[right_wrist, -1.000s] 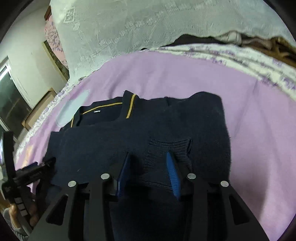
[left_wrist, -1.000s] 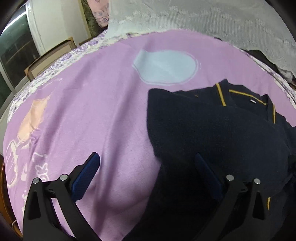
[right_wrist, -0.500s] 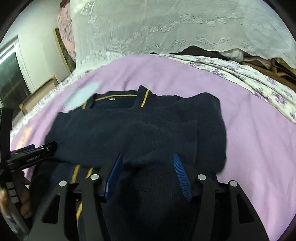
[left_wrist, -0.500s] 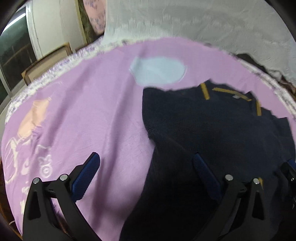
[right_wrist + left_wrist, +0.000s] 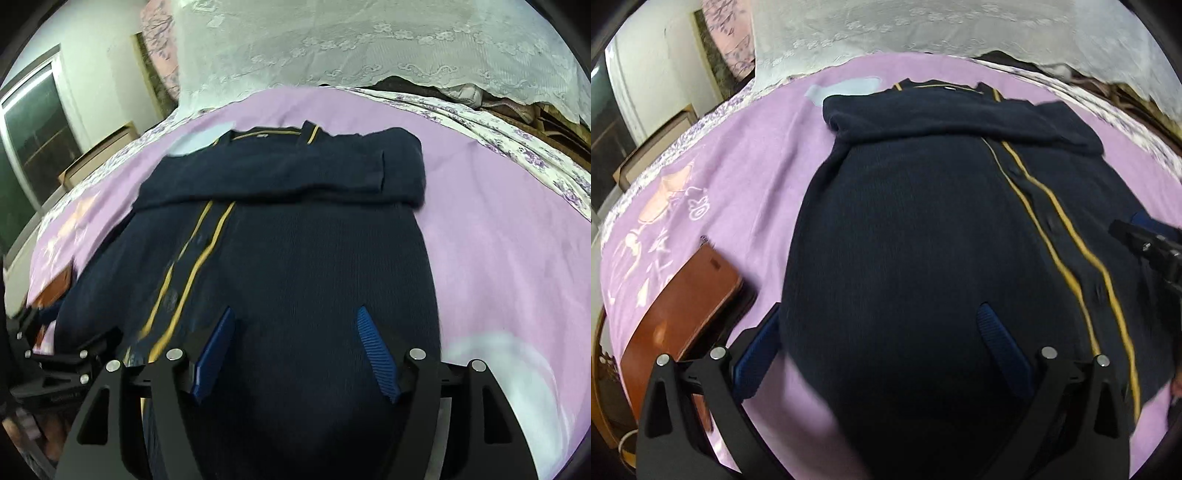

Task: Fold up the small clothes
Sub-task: 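Move both tools to the ribbed hem of the cardigan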

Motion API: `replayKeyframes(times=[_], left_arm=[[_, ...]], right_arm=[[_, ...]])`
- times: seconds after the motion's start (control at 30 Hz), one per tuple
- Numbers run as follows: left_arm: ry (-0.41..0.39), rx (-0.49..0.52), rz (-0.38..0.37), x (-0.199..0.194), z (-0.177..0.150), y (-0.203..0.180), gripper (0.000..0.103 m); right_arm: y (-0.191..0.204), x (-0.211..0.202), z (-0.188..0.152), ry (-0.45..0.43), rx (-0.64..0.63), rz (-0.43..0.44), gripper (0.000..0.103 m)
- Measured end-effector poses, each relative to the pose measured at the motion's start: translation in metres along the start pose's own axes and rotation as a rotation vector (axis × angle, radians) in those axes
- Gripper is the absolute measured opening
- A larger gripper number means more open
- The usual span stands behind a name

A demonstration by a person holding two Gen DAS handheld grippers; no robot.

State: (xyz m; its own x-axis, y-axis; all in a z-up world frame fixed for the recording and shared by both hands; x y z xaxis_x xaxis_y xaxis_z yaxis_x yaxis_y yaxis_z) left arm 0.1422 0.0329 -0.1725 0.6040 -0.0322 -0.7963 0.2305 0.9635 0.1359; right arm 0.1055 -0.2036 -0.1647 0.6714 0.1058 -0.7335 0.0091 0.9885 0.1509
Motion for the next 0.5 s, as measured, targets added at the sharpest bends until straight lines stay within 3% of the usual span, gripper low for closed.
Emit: replayKeyframes(times=[0.2,0.3,0.4,0.5], left_arm=[[0.014,0.004,-0.042,-0.022,-0.015,0.033,0.099],[0.016,-0.057,-0.122,-0.031,-0.014,0.065,0.099],[0.013,-0.148,-0.252,-0.033,-0.016,0.081,0.099],[0.036,-0.186,-0.405,-0.028,-0.017,0.07,0.098]], right_arm=[[-0.032,-0.043,-0.026,-0.065,0.085,0.047,0.073],[-0.044,-0.055,-0.029,-0.088,0.11,0.031,0.074],[-0.051,-0.056,-0.033,-0.075,0.134,0.048,0.074],[-0.051,-0.056,-0.036,-0.069,0.13,0.06,0.073]])
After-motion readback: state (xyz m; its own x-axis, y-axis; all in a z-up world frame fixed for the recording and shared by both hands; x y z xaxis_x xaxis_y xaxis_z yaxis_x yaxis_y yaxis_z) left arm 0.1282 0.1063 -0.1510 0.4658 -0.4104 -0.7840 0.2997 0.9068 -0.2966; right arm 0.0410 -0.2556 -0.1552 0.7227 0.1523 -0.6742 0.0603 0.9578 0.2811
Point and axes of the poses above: each gripper's, at about its wrist camera, not at the fingertips, and x roughly the way its jaws point, y to its left, z to its top, the point moved 3 cm from there along x, roughly the way its jaws point, and after that the axes turned 1 degree about y, right-handed, at the moved point
